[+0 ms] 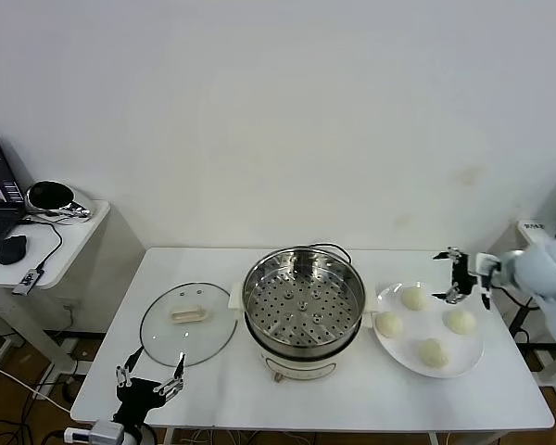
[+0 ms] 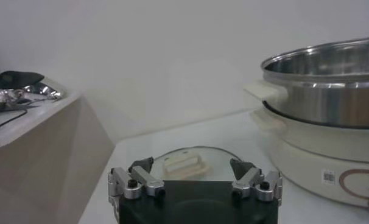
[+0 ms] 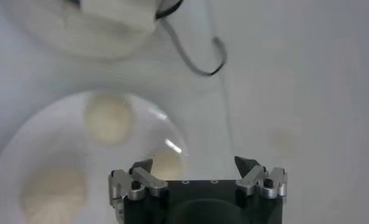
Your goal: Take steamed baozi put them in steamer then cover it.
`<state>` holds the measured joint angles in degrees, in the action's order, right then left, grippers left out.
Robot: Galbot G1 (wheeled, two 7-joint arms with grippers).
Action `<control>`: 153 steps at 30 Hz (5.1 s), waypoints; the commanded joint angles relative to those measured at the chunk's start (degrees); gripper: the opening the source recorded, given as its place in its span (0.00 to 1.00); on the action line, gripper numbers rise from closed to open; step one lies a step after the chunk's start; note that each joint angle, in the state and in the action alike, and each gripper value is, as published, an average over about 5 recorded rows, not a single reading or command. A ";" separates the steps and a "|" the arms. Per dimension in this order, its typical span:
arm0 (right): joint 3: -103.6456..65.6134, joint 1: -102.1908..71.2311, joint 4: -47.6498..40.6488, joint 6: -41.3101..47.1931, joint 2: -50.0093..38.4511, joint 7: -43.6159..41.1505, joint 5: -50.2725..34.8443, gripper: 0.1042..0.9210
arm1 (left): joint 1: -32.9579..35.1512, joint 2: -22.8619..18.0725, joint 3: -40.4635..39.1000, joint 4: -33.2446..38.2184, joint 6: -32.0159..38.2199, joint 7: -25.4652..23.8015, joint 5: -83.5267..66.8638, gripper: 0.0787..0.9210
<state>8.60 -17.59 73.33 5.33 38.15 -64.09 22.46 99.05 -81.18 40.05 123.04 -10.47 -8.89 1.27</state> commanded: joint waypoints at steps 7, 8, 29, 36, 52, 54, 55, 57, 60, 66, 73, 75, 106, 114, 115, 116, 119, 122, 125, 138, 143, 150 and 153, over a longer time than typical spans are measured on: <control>11.75 12.52 -19.62 -5.00 10.76 -6.36 9.77 0.88 | 0.47 -0.37 0.29 -0.65 0.00 0.05 0.15 0.88; 11.44 12.40 -20.18 -5.19 11.27 -6.22 10.25 0.88 | 0.42 -0.41 0.29 -0.81 -0.02 0.04 0.16 0.88; 7.79 9.27 -28.79 -5.68 17.25 0.64 14.65 0.88 | 0.58 -0.73 -0.21 -1.86 -0.25 -0.04 0.81 0.88; 6.89 8.82 -30.64 -5.76 18.60 1.55 15.98 0.88 | 0.86 -0.58 -0.22 -2.19 -0.24 -0.03 0.83 0.88; 6.32 8.55 -31.88 -5.29 19.68 2.37 16.48 0.63 | 0.70 -0.51 -0.35 -2.64 -0.18 0.01 0.83 0.88; 6.24 8.53 -31.88 -5.26 19.60 2.38 16.43 0.60 | 0.61 -0.53 -0.41 -2.70 -0.20 -0.01 0.84 0.88; 6.20 8.53 -31.86 -5.25 19.54 2.37 16.38 0.60 | 0.57 -0.54 -0.44 -2.72 -0.21 -0.01 0.84 0.88; 6.13 8.54 -31.73 -5.23 19.33 2.30 16.03 0.59 | 0.50 -0.54 -0.49 -2.75 -0.22 -0.03 0.85 0.88; 6.07 8.67 -30.92 -5.03 18.58 1.98 14.84 0.59 | 0.45 -0.48 -0.52 -2.79 -0.24 -0.03 0.86 0.88; 8.84 11.01 -24.55 -3.31 14.05 0.15 8.68 0.59 | 0.09 -0.24 -0.60 -2.95 -0.28 -0.06 0.82 0.88; 22.66 25.13 -14.46 -0.13 8.87 -2.42 -6.15 0.59 | -0.76 -0.17 -1.16 -3.14 -0.36 -0.05 0.79 0.88; 28.19 30.48 -11.87 0.63 8.66 -3.46 -10.44 0.59 | -0.86 -0.16 -1.24 -3.11 -0.34 0.11 0.80 0.88; 42.91 41.86 -14.43 -52.85 33.08 -16.95 -9.46 0.60 | 0.04 -0.72 0.79 -1.97 0.48 2.60 0.85 0.88; 42.66 37.94 -17.18 -52.80 34.42 -14.71 -5.98 0.60 | 0.09 -0.34 0.57 -1.72 0.45 2.31 1.25 0.88; 42.38 37.45 -18.05 -52.81 34.88 -14.60 -5.24 0.60 | -0.15 -0.31 0.59 -1.88 0.39 2.25 1.21 0.88; 41.90 36.97 -19.08 -52.81 35.41 -14.49 -4.17 0.60 | -0.43 -0.31 0.63 -2.07 0.32 2.23 1.17 0.88; 40.04 35.44 -22.69 -52.83 37.28 -13.88 -0.70 0.60 | -0.90 -0.35 0.71 -2.30 0.10 2.06 1.02 0.88; 38.50 34.35 -25.91 -52.83 39.08 -13.14 2.25 0.60 | -0.93 -0.30 0.70 -2.42 0.07 1.93 0.90 0.88; 37.52 33.43 -27.92 -52.83 40.40 -12.56 4.59 0.60 | -1.01 -0.37 0.69 -2.84 0.11 1.96 0.85 0.88; 36.57 31.22 -29.40 -52.78 42.95 -10.23 6.61 0.61 | -1.67 -0.64 0.31 -3.39 0.08 1.91 0.74 0.88; 36.58 31.11 -29.45 -52.74 43.19 -8.88 6.00 0.74 | -1.70 -0.55 0.25 -3.39 0.07 1.85 0.72 0.88; 37.84 33.81 -25.21 -46.60 40.40 -12.87 -1.82 0.88 | -1.72 -0.55 0.15 -3.42 0.01 1.71 0.76 0.88; 39.51 36.58 -21.18 -42.33 37.69 -14.63 -8.02 0.88 | -1.87 -0.49 -0.01 -3.49 -0.05 1.58 0.79 0.88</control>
<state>47.85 17.88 50.12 -40.27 76.71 -76.93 19.12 97.14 -81.68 40.01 119.59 -10.53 -7.33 2.04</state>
